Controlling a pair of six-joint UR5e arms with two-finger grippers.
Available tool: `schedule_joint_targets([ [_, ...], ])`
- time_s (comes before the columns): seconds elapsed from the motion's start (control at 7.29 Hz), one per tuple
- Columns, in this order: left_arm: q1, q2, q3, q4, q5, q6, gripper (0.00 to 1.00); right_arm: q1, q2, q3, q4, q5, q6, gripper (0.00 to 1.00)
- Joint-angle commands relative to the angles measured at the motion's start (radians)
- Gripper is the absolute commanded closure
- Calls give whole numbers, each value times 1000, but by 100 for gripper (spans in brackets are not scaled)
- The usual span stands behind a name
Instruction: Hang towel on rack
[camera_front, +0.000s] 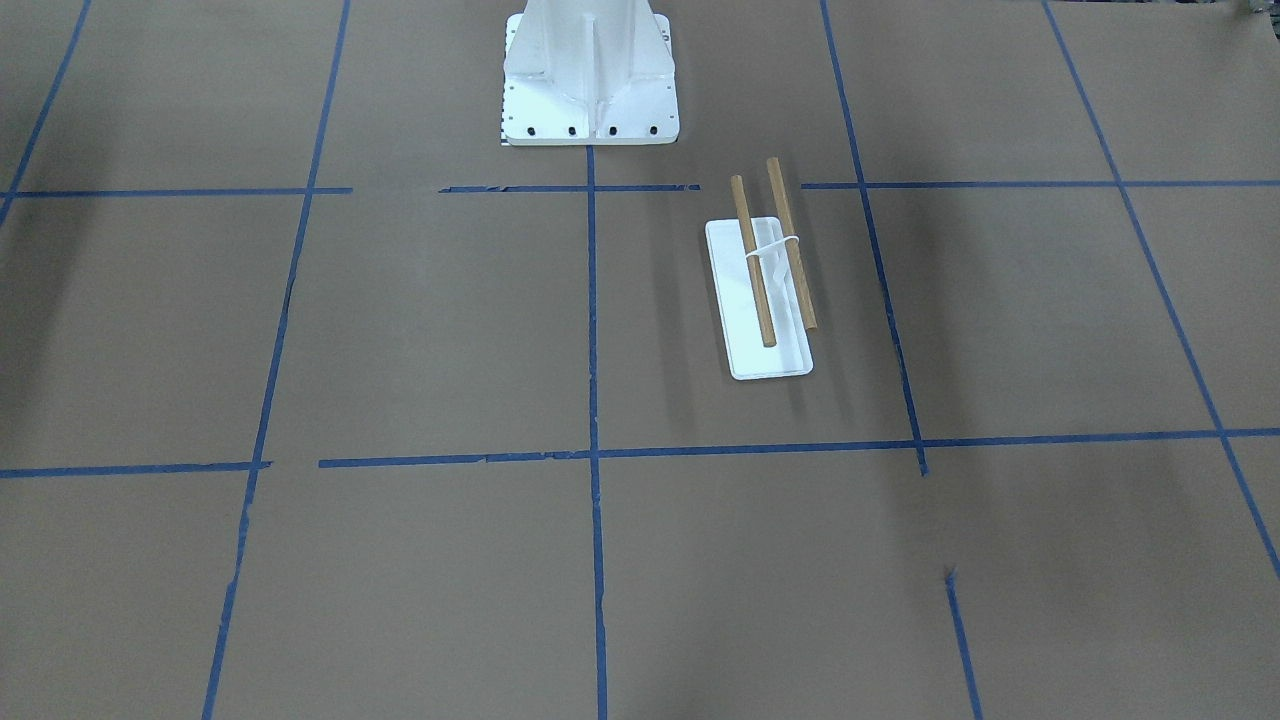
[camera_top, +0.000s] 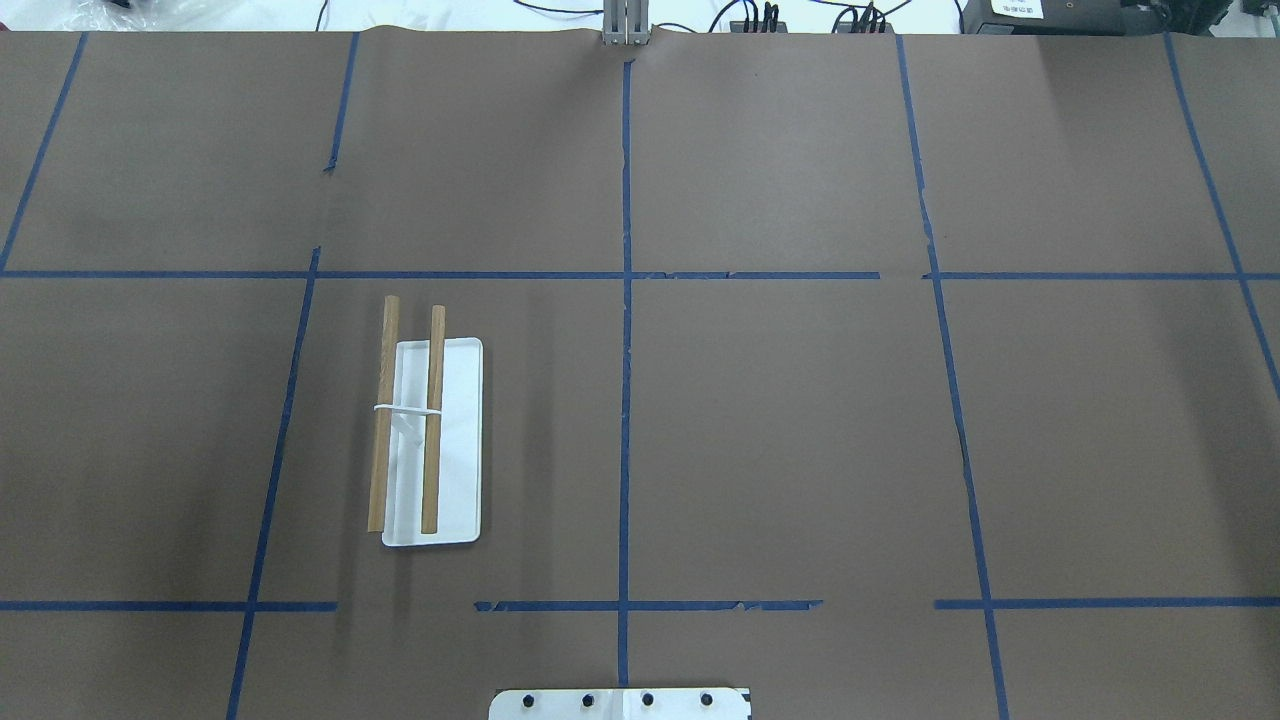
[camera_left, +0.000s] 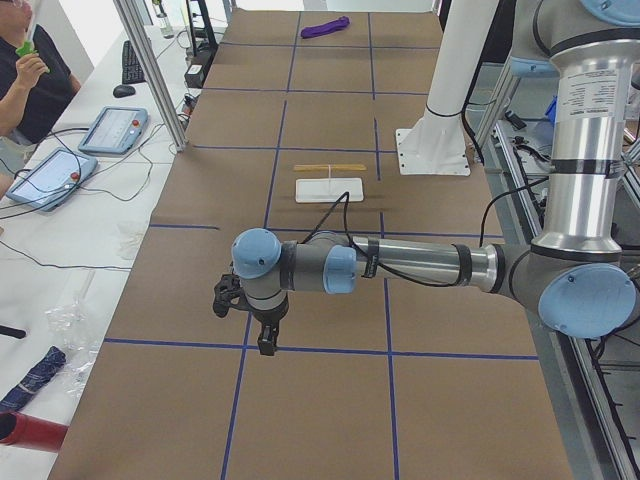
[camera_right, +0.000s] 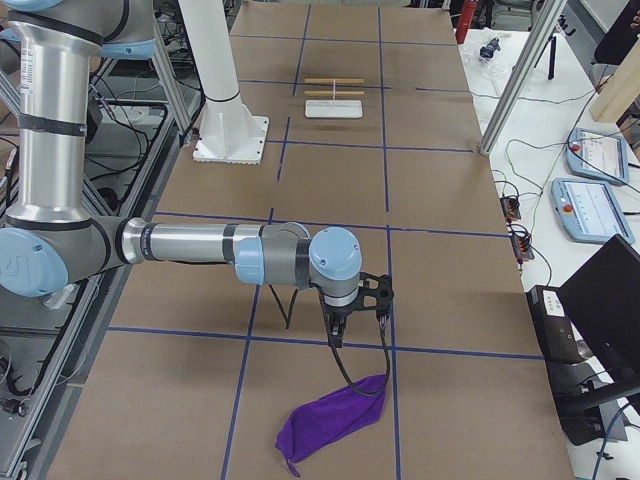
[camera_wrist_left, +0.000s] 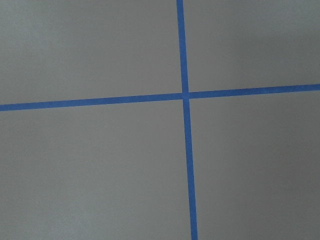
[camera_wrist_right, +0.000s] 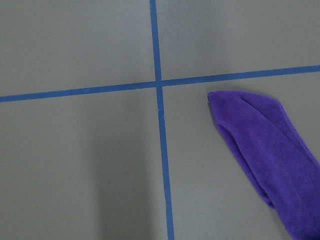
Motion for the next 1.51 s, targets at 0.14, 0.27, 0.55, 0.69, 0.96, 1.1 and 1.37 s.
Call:
schedule_joint_targets([
  [0.14, 0, -3, -10, 0, -1, -2, 0, 0, 1, 1, 5, 0, 1, 0],
  [0.27, 0, -3, -17, 0, 0, -3, 0, 0, 1, 6, 5, 6, 1, 0],
  [0.55, -1, -1, -47, 0, 0, -8, 0, -29, 15, -8, 16, 23, 14, 0],
  [0.69, 0, -1, -61, 0, 2, -8, 0, -70, -6, -26, 20, 13, -8, 0],
  [0.96, -1, -1, -81, 0, 5, -8, 0, -71, -4, -241, 183, 7, -220, 0],
  [1.1, -2, -3, -83, 0, 9, -8, 0, -71, 18, -371, 302, 8, -271, 0],
  [1.37, -2, -1, -95, 0, 9, -8, 0, -72, 55, -611, 548, -10, -275, 0],
])
